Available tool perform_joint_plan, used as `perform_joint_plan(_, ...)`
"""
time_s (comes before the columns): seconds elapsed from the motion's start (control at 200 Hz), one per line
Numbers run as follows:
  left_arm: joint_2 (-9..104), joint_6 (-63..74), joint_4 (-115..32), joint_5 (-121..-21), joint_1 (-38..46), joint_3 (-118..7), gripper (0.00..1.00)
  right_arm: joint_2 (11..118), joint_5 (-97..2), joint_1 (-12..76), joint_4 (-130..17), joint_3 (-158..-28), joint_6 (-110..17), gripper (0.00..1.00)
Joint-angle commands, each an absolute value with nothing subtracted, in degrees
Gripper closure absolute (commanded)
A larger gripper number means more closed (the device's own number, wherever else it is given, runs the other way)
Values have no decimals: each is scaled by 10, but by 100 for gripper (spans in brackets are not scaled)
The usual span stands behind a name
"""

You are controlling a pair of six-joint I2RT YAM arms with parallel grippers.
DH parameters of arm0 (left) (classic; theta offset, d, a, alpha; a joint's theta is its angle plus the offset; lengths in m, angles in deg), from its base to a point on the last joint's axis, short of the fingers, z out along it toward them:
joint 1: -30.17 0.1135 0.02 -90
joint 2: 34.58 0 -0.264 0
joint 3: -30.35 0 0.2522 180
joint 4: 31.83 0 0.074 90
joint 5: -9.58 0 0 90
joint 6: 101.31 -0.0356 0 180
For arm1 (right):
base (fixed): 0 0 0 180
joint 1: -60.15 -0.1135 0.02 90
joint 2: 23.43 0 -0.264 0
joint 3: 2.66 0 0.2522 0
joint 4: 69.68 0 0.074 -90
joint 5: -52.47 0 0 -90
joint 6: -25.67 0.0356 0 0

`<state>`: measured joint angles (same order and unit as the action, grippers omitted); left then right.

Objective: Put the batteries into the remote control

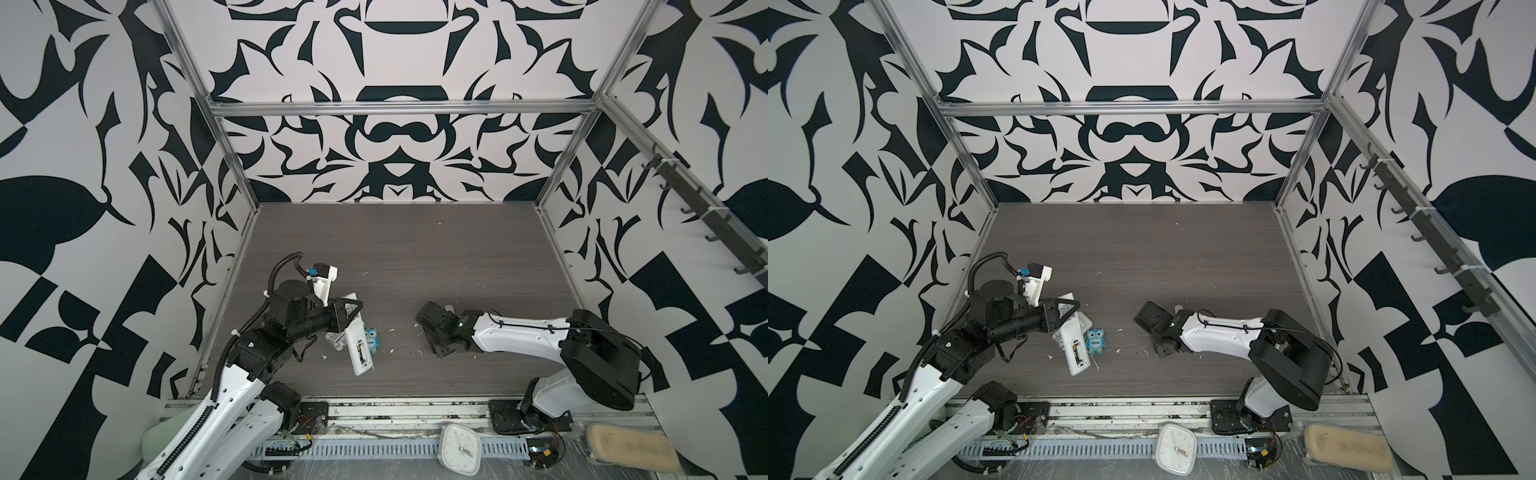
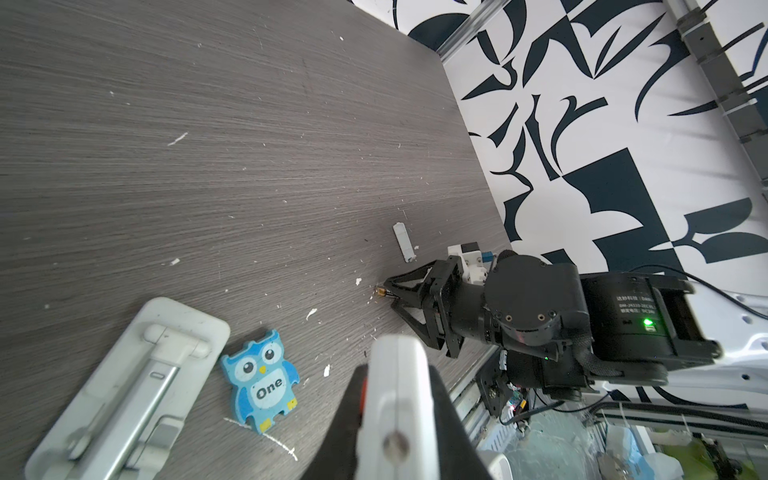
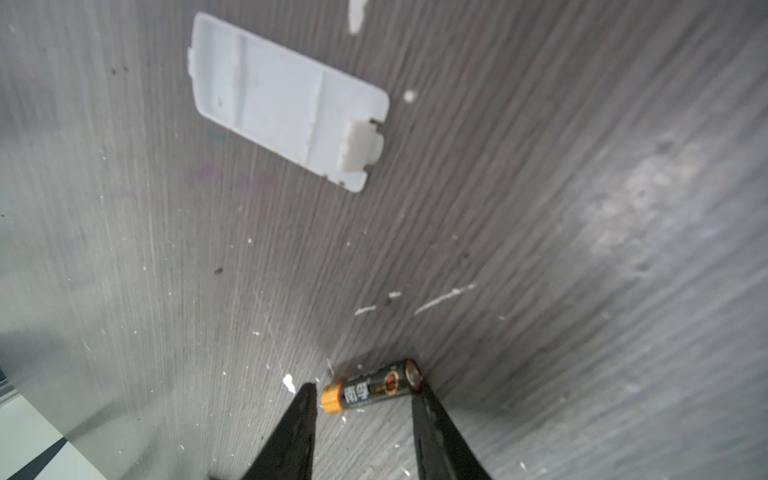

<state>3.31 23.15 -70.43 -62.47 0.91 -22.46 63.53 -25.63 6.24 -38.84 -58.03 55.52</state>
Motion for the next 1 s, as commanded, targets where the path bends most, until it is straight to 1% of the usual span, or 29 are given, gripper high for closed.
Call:
perform_joint_plan(0.0, 23, 217, -707, -650, 11, -234, 100, 662, -281, 79, -345, -557, 542, 59)
perform_joint_plan(0.36, 11, 208, -709, -694, 11, -232, 100, 682, -311, 126, -340, -551, 495, 62)
perform_joint_plan(0.46, 14, 205, -705, -700, 11, -231, 100, 686, -317, 136, -342, -547, 488, 67)
perform_joint_plan(0.76, 24, 203, -687, -708, 11, -233, 100, 704, -341, 157, -364, -532, 475, 78)
perform_joint_plan(0.995, 20, 201, -688, -717, 11, -231, 100, 711, -352, 171, -360, -525, 445, 80)
